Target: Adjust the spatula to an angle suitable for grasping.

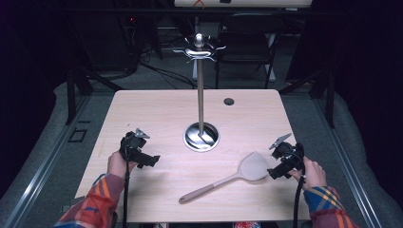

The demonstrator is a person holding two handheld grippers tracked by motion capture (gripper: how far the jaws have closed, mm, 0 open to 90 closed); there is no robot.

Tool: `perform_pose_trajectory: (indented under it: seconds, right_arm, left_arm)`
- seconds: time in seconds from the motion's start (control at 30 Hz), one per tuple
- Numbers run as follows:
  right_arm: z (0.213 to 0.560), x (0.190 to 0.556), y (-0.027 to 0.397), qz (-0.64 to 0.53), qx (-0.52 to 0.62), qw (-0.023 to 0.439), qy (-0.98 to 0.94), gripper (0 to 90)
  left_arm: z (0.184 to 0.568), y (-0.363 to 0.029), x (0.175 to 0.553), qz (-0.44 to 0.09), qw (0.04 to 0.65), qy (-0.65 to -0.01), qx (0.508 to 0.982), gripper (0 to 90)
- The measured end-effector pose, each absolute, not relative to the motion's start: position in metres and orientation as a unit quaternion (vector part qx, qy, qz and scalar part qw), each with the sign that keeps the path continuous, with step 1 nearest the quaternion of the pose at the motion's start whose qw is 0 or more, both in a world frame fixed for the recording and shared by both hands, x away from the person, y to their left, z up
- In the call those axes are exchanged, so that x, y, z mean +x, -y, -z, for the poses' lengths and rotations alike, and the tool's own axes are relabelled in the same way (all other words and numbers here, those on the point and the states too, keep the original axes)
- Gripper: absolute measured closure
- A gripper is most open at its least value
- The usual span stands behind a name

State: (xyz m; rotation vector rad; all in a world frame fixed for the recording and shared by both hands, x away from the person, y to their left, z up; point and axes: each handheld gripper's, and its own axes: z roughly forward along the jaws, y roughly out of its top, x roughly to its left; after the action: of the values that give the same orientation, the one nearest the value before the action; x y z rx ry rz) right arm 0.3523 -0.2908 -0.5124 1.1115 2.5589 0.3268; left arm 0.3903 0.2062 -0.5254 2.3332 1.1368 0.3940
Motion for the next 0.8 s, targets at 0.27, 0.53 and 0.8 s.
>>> perform_pose_trajectory:
  seconds: [0.27,0.53,0.8]
  right_arm:
    - [0.512,0.352,0.285,-0.119,0.375,0.163,-0.905,0.0]
    - [0.512,0.353,0.286,-0.145,0.363,0.15,-0.908,0.0]
    - [0.512,0.353,0.276,-0.135,0.339,0.138,-0.921,0.0]
  left_arm:
    - [0.525,-0.205,0.389,-0.148,0.257,-0.415,0.86,0.1]
    - [0.524,-0.206,0.387,-0.149,0.261,-0.416,0.858,0.0]
    - [0.524,-0.206,0.387,-0.151,0.261,-0.415,0.859,0.0]
